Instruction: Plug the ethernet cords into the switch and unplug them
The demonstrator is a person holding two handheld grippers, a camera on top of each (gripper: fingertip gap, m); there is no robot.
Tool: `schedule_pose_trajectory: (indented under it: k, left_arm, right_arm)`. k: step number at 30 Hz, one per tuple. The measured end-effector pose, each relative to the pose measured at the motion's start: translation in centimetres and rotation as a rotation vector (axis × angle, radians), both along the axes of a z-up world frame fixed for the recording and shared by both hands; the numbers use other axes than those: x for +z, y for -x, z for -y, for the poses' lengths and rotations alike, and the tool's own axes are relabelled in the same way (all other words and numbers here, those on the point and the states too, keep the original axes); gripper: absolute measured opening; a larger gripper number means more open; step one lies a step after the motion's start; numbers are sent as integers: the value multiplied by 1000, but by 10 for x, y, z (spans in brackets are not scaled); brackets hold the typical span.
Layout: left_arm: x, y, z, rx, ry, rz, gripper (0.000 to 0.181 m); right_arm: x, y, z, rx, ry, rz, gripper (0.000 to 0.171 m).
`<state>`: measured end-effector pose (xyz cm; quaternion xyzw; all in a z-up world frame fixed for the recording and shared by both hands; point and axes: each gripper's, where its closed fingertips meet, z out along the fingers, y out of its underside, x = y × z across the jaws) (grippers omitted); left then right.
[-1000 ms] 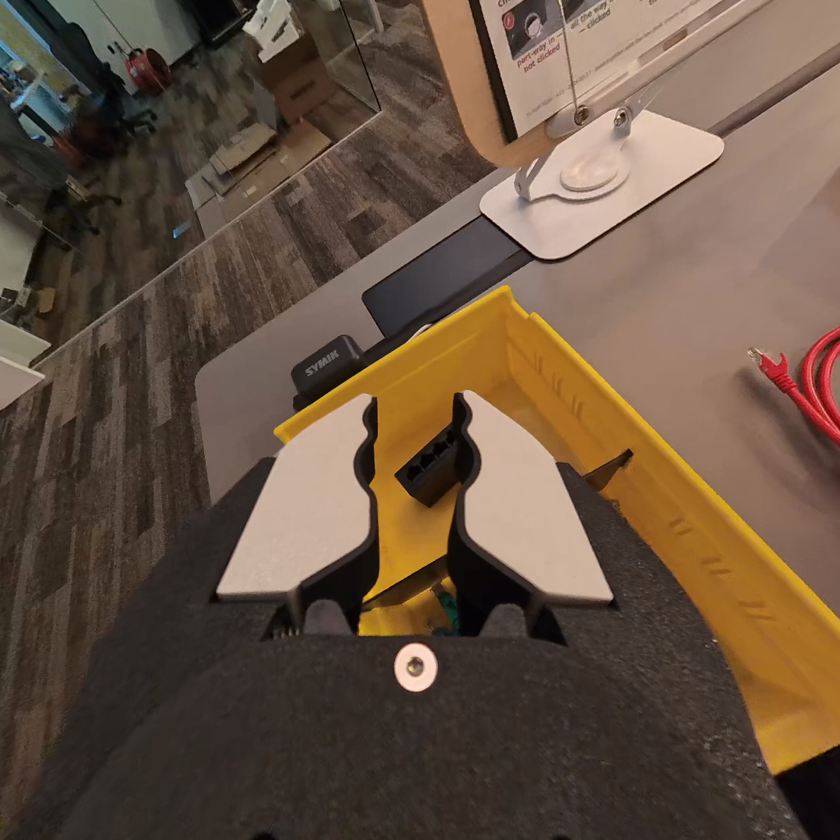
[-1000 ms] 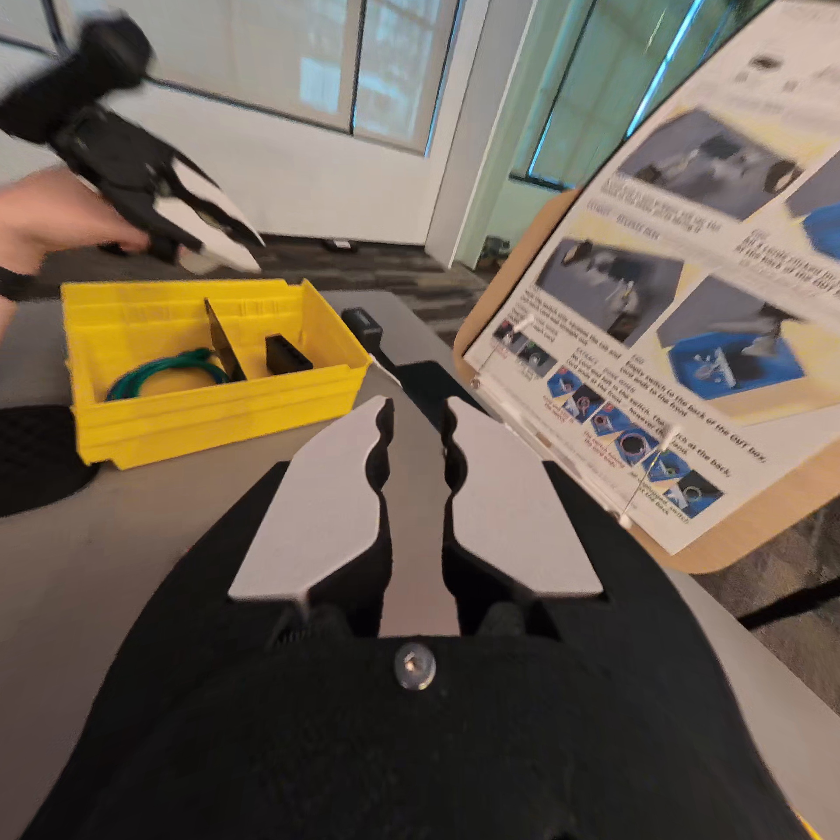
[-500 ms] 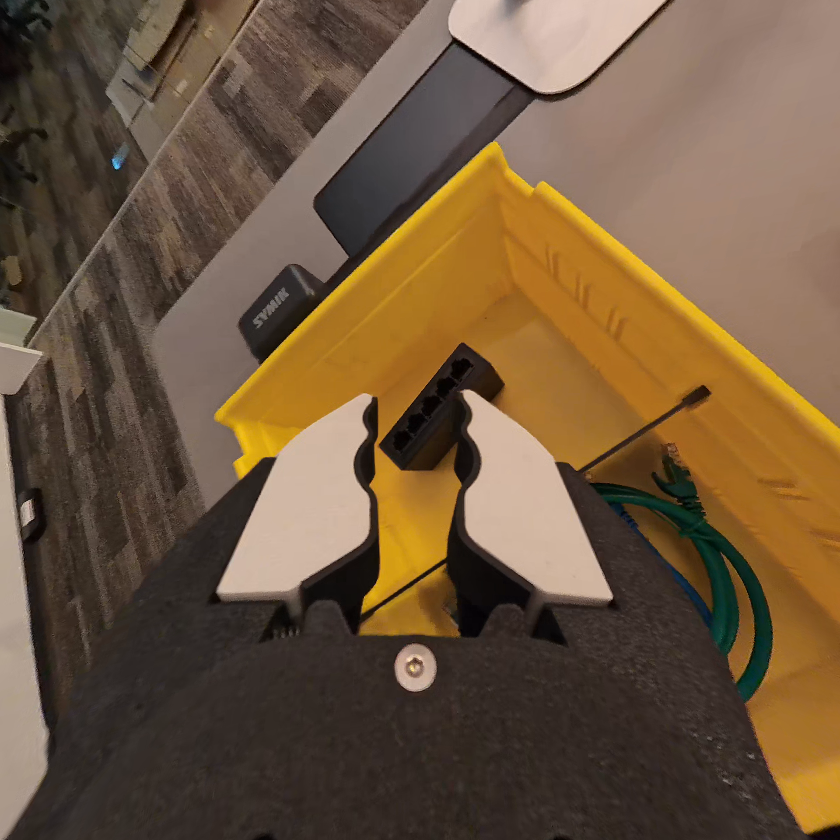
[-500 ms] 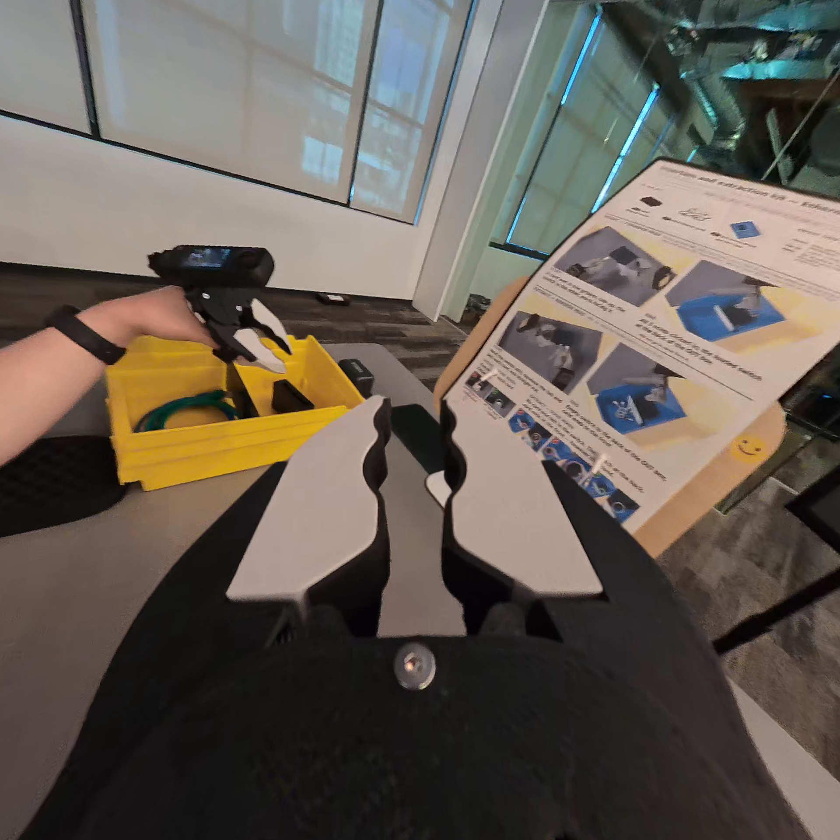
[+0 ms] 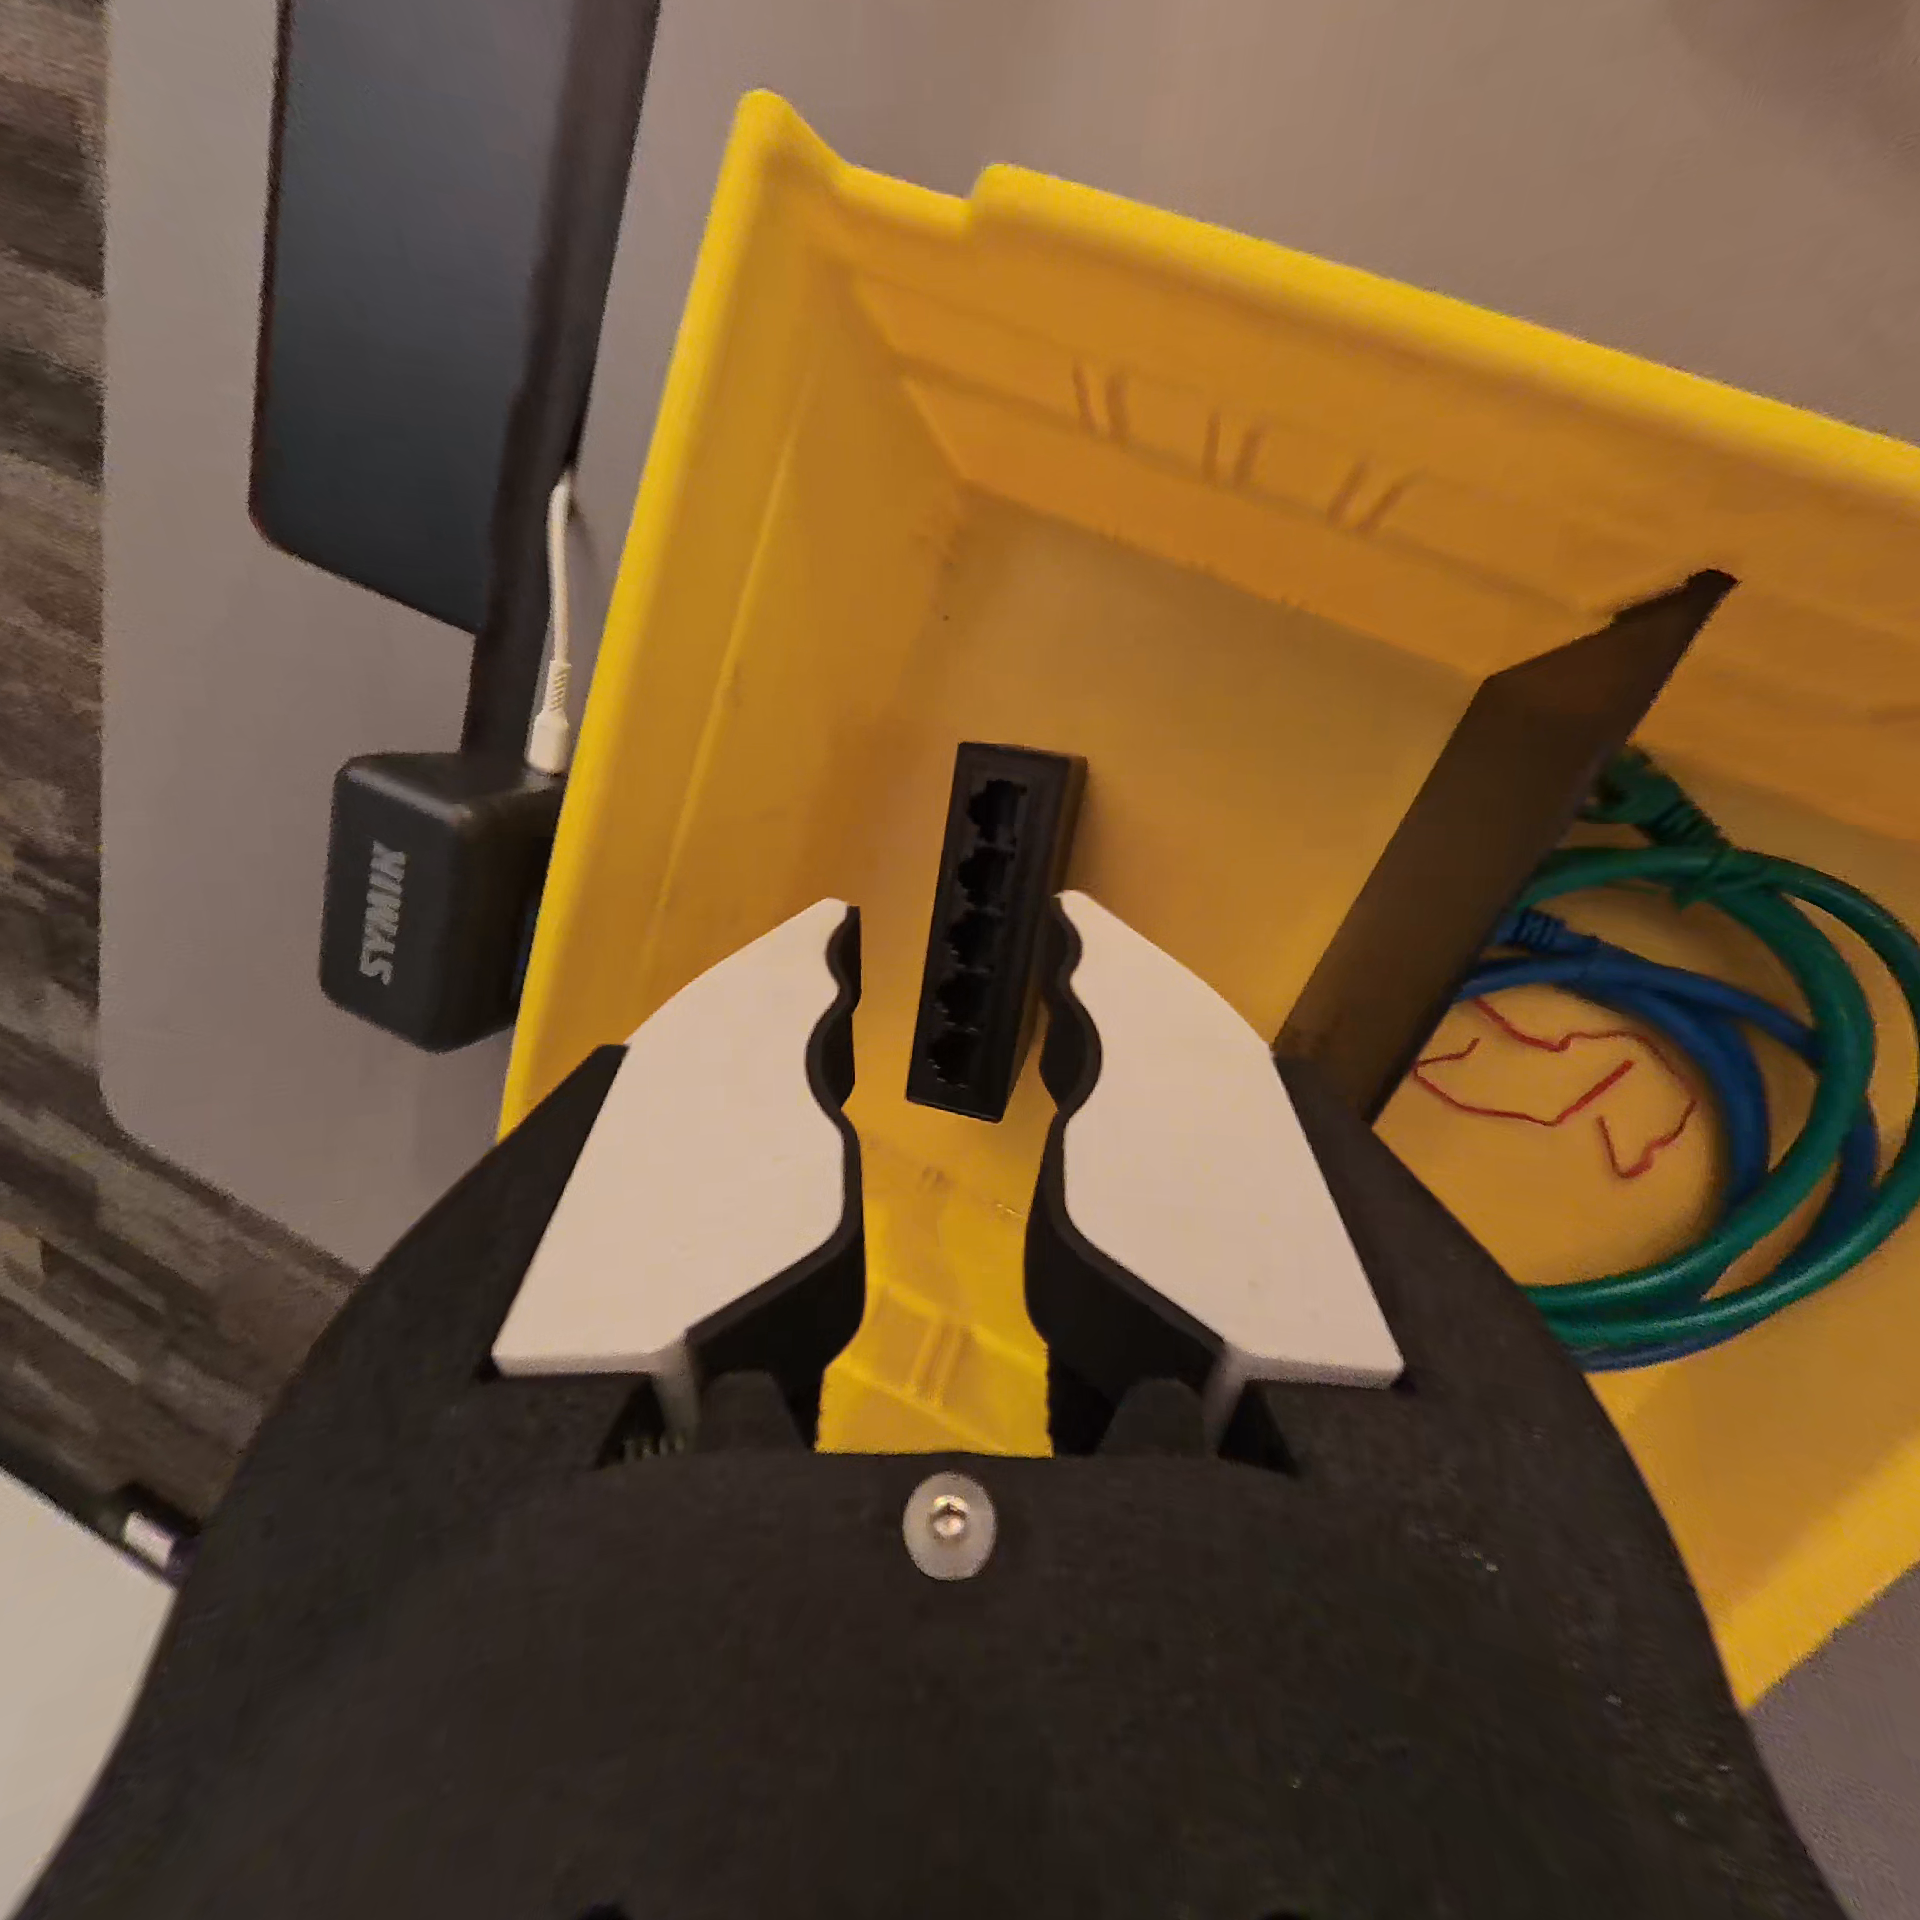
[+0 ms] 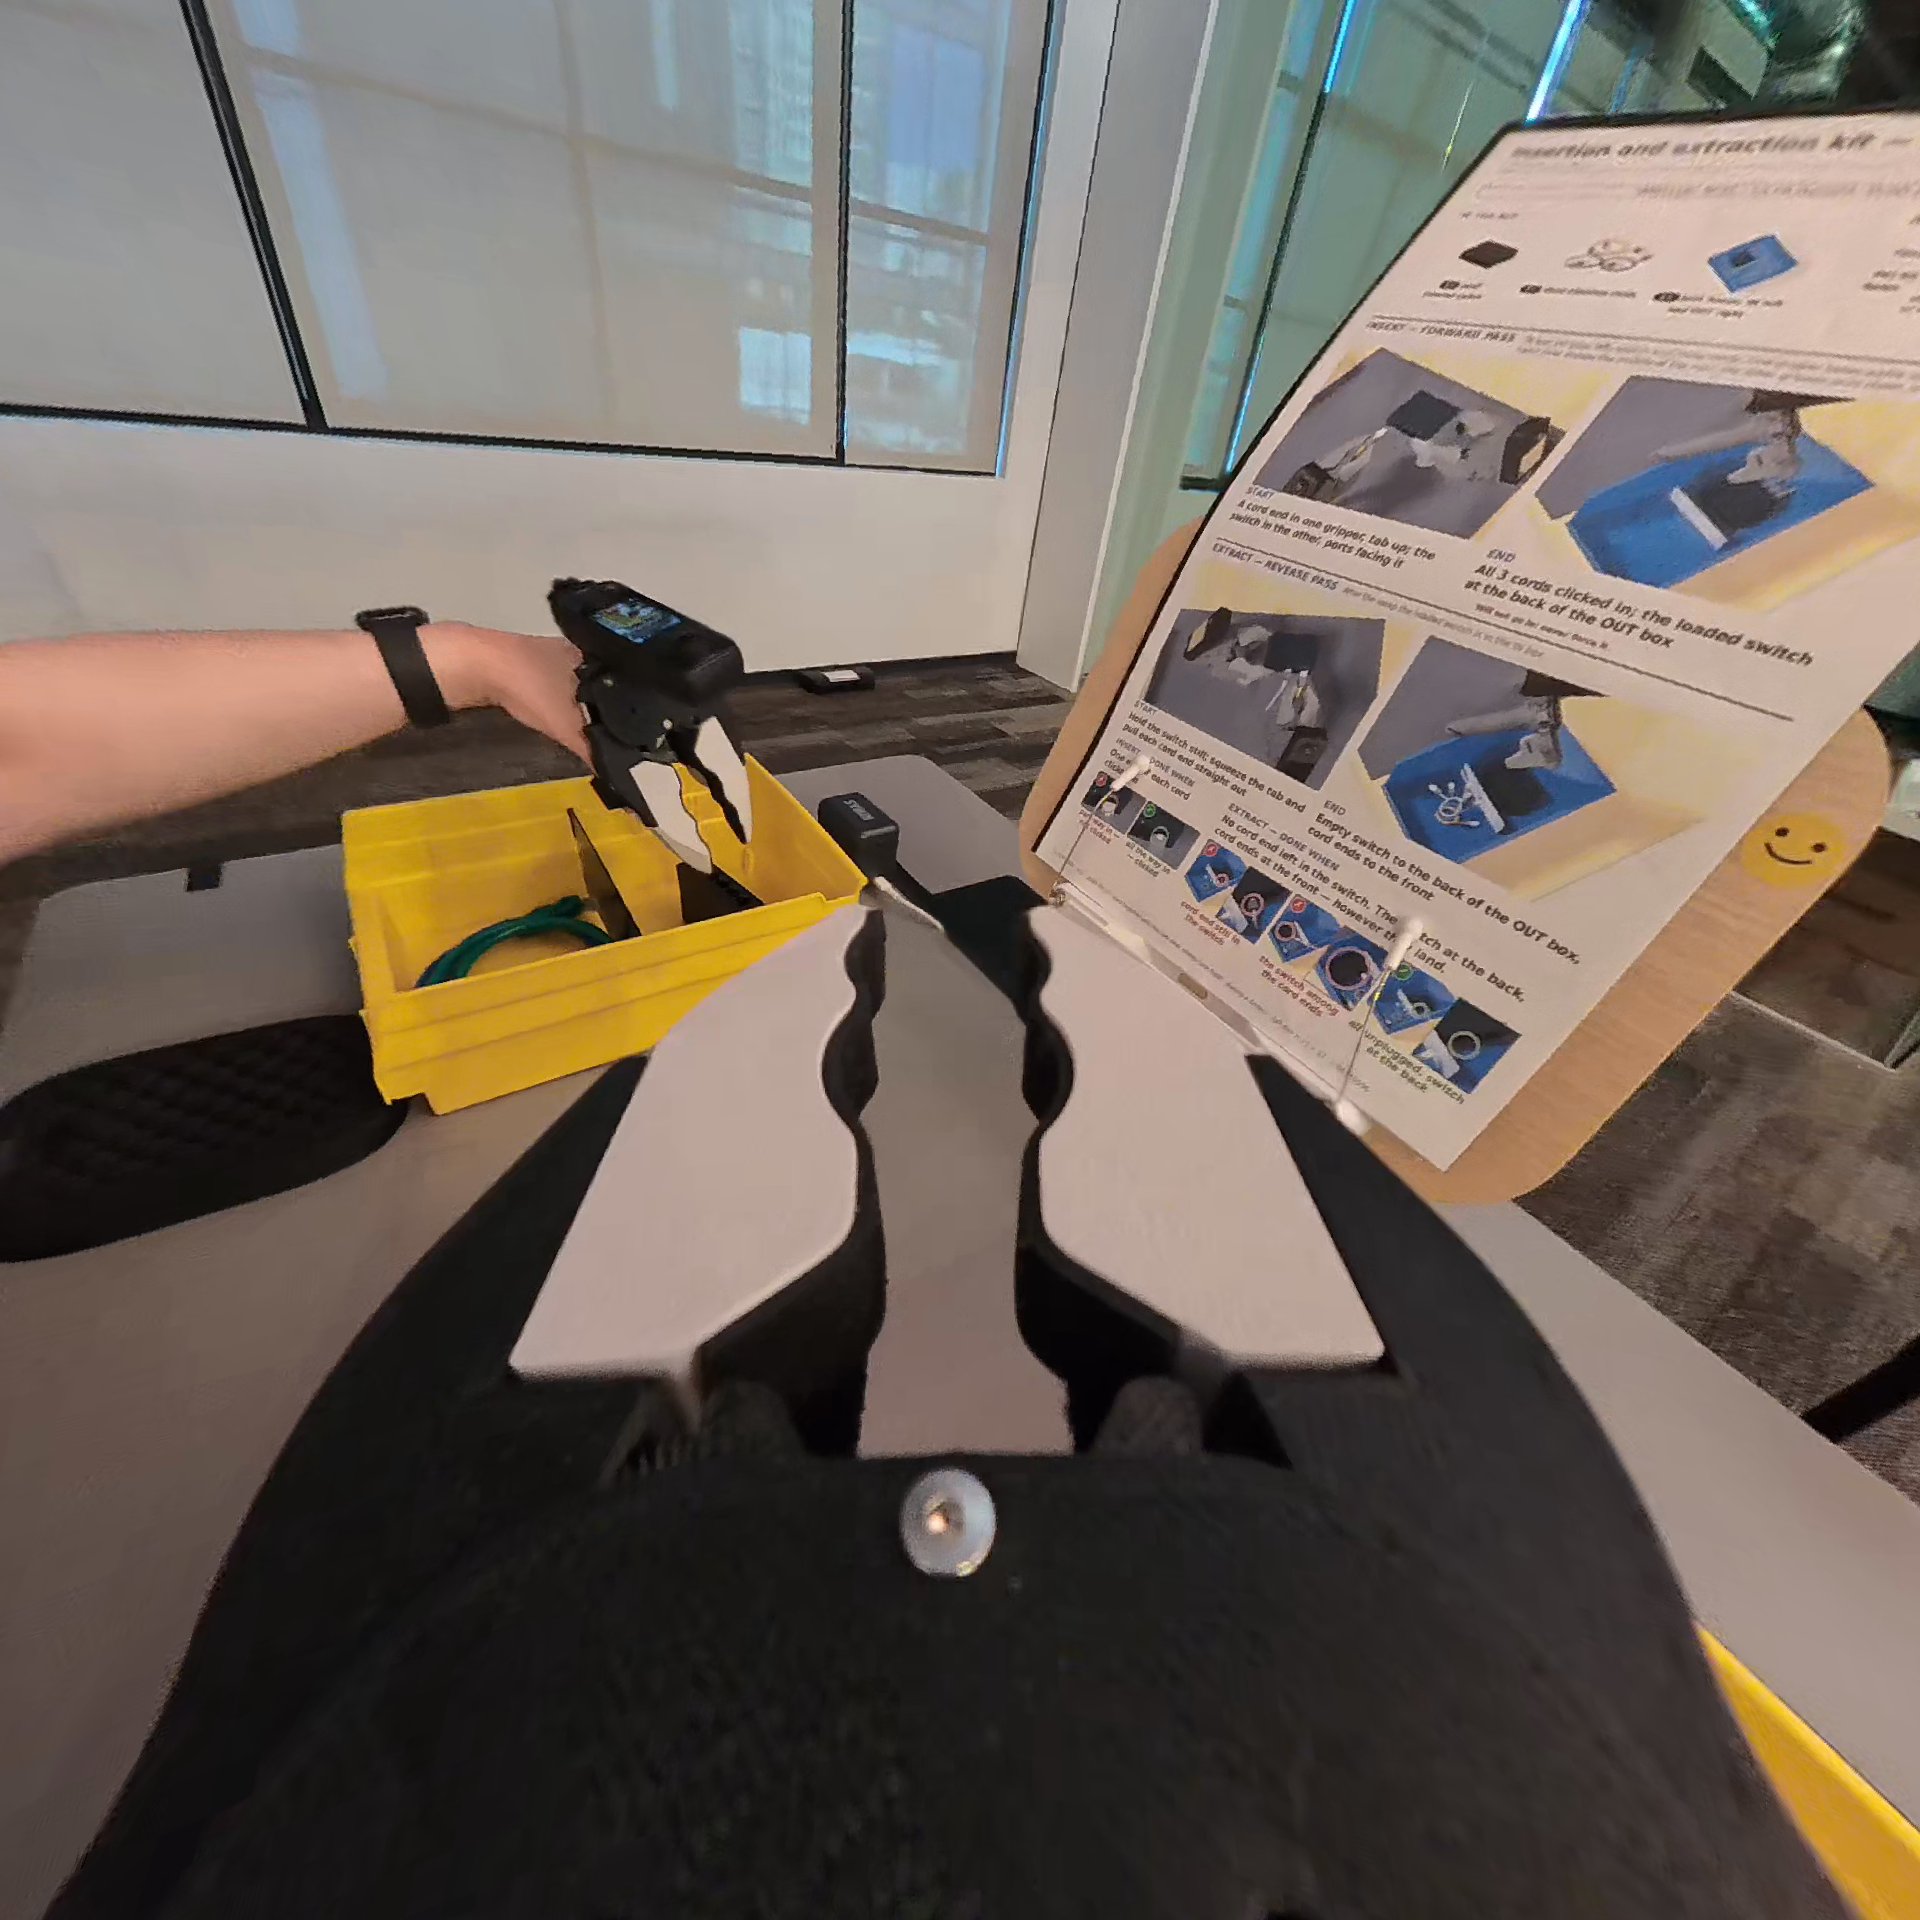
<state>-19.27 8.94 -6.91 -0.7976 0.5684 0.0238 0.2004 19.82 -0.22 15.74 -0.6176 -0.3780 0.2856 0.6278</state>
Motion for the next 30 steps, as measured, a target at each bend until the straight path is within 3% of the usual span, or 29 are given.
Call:
schedule_pose_trajectory:
  k: [11,15,19,25,30]
  left_arm:
    - [-43,30,3,18,129,-171,39]
    - [-45,36,2,47,102,-203,28]
    - [-6,33,2,73,-34,-198,28]
    - [94,-25,38,24,-331,-216,27]
    - [135,-119,86,-79,-532,-171,28]
  right_arm:
    - [-19,14,-7,10,33,78,24]
    - [-35,28,-10,34,35,161,23]
    - [-47,46,-11,86,62,168,22]
    - [-61,100,-2,261,179,18,24]
    - [-68,143,10,407,464,-256,72]
